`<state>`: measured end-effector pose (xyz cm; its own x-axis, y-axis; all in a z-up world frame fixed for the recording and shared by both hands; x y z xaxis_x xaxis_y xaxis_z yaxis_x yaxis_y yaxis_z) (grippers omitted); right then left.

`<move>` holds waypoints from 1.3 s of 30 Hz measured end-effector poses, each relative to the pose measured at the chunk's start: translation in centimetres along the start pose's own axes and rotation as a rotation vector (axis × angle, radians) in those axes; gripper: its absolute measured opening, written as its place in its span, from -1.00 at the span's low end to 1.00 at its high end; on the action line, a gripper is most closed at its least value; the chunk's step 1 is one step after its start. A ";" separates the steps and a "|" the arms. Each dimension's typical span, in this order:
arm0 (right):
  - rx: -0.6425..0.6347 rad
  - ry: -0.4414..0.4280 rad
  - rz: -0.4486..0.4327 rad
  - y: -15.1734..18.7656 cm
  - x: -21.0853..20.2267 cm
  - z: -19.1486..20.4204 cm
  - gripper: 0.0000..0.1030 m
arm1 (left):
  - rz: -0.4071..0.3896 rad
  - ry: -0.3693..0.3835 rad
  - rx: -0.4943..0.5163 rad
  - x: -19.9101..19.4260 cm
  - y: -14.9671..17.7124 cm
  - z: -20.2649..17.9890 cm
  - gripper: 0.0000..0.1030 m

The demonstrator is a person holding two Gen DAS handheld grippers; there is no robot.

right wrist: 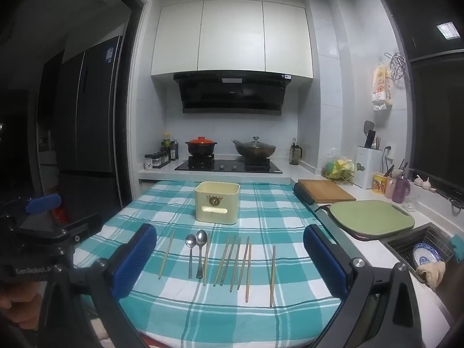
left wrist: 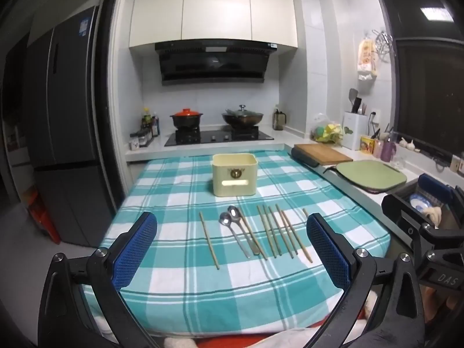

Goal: Organize utensils

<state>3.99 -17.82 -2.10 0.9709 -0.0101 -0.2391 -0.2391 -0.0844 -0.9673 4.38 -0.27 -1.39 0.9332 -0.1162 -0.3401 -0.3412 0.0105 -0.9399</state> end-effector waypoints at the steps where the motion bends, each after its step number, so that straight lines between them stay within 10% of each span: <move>1: 0.001 0.000 -0.001 0.0 0.0 0.0 1.00 | -0.004 -0.001 0.002 -0.1 0.0 -0.1 0.99; 39: 0.048 0.002 -0.048 -0.7 -0.5 -0.5 1.00 | -0.009 -0.010 0.027 -0.1 0.2 0.2 0.99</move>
<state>3.70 -18.28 -1.30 0.9812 -0.0094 -0.1926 -0.1928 -0.0370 -0.9805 4.26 -0.02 -1.59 0.9375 -0.1062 -0.3315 -0.3295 0.0360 -0.9435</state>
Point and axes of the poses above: each gripper's, at about its wrist camera, not at the fingertips, and x roughly the way its jaws point, z to its left, y to its underside, the point moved 5 cm from there along x, roughly the way its jaws point, and after that the axes turned 6 degrees about y, right-handed, at the moved point
